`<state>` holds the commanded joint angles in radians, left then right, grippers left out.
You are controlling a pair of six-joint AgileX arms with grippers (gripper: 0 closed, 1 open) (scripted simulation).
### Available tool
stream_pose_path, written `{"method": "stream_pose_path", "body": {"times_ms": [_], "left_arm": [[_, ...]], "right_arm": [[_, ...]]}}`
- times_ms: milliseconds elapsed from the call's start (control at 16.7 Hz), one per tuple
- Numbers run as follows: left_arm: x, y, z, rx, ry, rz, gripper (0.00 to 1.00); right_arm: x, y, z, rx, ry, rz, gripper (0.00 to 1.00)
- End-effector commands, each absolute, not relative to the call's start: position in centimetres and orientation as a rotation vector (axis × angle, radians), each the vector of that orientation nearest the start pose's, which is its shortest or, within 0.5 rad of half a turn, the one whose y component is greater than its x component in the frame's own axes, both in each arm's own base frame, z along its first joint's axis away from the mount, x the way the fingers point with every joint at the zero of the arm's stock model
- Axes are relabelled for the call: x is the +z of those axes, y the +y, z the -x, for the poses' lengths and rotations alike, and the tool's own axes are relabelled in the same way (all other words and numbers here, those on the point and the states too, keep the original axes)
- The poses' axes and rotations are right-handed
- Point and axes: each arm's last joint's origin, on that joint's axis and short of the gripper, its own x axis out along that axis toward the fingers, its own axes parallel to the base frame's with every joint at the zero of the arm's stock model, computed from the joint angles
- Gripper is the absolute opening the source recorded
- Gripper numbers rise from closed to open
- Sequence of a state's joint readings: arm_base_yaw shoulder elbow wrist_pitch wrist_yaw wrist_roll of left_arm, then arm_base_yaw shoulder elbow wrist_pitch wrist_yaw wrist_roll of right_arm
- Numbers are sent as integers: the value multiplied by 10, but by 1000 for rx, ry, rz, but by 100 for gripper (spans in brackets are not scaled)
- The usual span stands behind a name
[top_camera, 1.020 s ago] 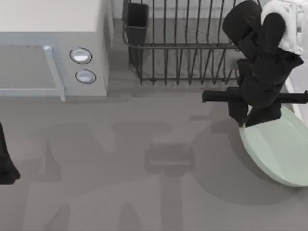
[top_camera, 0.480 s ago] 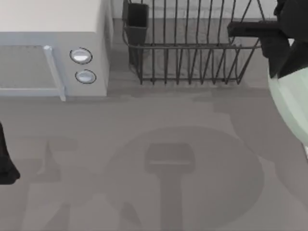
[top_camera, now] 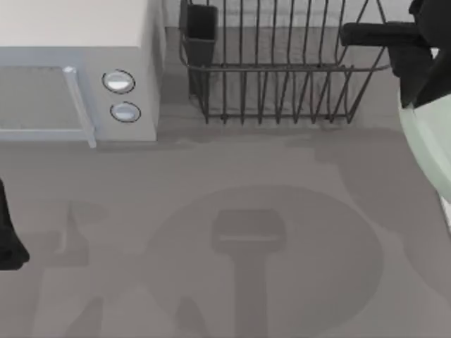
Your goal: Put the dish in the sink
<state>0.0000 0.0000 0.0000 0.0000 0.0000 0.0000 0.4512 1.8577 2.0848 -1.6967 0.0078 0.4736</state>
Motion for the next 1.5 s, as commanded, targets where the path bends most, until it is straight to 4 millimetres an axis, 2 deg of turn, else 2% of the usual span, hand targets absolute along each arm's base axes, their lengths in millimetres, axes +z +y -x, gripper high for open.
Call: {"method": "stream_pose_path", "body": {"times_ms": [180,360,540,720,840,960,1200,1500], "left_arm": [[160,-1,-106,0,0,0,100],[160,-1,-106,0,0,0,100],[160,-1,-106,0,0,0,100],[160,-1,-106,0,0,0,100],[160,-1,-106,0,0,0,100],[160,-1,-106,0,0,0,100],[160,-1,-106,0,0,0,100],[160,-1,-106,0,0,0,100]], "right_arm": [[360,139,-331,8,1490,-33,0],[334,114,-386,-2,1513,-20,0],[289,69,-444,-9,1545,-10,0],[246,15,-480,-10,1564,-8,0],[227,-15,-490,-9,1567,-8,0],[218,-32,-494,-8,1567,-8,0],[217,-33,-494,-8,1567,-8,0],[217,-33,-494,-8,1567,-8,38]]}}
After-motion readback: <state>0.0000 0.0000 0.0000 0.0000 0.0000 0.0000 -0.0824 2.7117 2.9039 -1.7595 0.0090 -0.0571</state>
